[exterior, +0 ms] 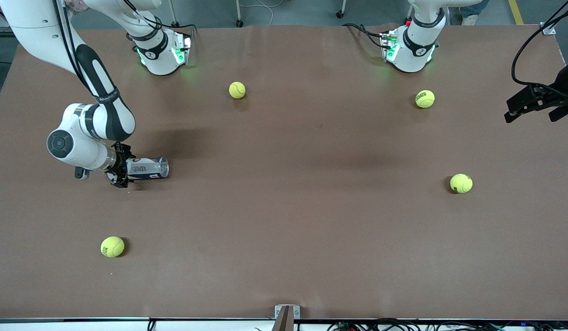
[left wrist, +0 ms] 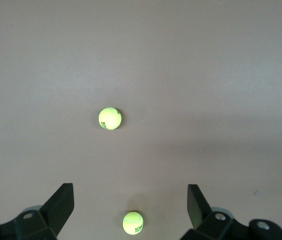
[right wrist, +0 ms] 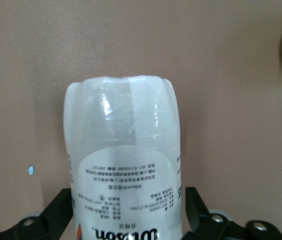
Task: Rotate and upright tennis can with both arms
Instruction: 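Grasp the can end with the right gripper and slide it across the table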
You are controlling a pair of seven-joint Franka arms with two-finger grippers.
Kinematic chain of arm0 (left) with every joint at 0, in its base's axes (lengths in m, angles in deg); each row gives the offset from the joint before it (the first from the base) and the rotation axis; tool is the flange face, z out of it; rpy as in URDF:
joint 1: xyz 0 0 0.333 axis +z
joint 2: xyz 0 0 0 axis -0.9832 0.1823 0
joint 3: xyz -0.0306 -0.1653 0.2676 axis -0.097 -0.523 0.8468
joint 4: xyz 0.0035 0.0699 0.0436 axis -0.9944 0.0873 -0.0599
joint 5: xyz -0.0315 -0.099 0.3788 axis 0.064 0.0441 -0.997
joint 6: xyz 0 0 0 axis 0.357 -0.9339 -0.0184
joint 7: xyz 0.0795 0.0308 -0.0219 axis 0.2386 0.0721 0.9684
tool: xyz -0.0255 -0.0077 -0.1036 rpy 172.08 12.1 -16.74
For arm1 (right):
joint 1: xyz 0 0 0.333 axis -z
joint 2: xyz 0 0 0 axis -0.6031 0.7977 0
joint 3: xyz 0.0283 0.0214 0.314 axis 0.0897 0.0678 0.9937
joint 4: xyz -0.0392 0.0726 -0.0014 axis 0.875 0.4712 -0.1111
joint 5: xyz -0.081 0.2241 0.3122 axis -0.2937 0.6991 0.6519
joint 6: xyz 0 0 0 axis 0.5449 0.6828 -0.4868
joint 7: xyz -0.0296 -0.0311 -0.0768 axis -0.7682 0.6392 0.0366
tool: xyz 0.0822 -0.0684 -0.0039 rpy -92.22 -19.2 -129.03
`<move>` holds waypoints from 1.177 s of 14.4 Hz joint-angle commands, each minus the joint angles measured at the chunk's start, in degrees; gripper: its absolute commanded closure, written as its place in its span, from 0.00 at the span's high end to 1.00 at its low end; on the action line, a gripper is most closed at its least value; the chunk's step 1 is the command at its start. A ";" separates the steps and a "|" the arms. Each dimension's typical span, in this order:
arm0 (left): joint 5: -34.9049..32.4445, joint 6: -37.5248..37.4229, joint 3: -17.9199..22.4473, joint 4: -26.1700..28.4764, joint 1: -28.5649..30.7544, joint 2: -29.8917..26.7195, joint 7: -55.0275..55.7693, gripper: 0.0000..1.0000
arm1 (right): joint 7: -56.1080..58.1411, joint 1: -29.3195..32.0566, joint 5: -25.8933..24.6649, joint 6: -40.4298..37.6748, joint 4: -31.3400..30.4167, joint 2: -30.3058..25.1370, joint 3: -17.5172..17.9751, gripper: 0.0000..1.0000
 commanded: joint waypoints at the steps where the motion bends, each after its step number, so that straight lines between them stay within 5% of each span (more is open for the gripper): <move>1: 0.40 -0.35 -0.20 -0.83 0.29 0.21 -1.15 1.00 | 0.03 -1.07 0.98 0.37 -1.14 -0.51 -0.07 0.68; 3: 0.67 -0.26 -0.11 -0.91 0.29 0.21 -0.97 1.00 | 0.29 -1.08 0.98 -0.33 -0.96 -0.69 0.02 0.61; 11: 0.67 -0.35 -0.11 -0.74 0.29 0.12 -1.06 1.00 | -4.95 -9.06 5.82 -18.16 7.29 -7.02 0.28 0.61; 17: 0.67 -0.44 -0.11 -0.83 0.29 0.12 -0.97 1.00 | -22.45 -27.86 5.73 -21.52 20.64 -5.62 0.20 0.62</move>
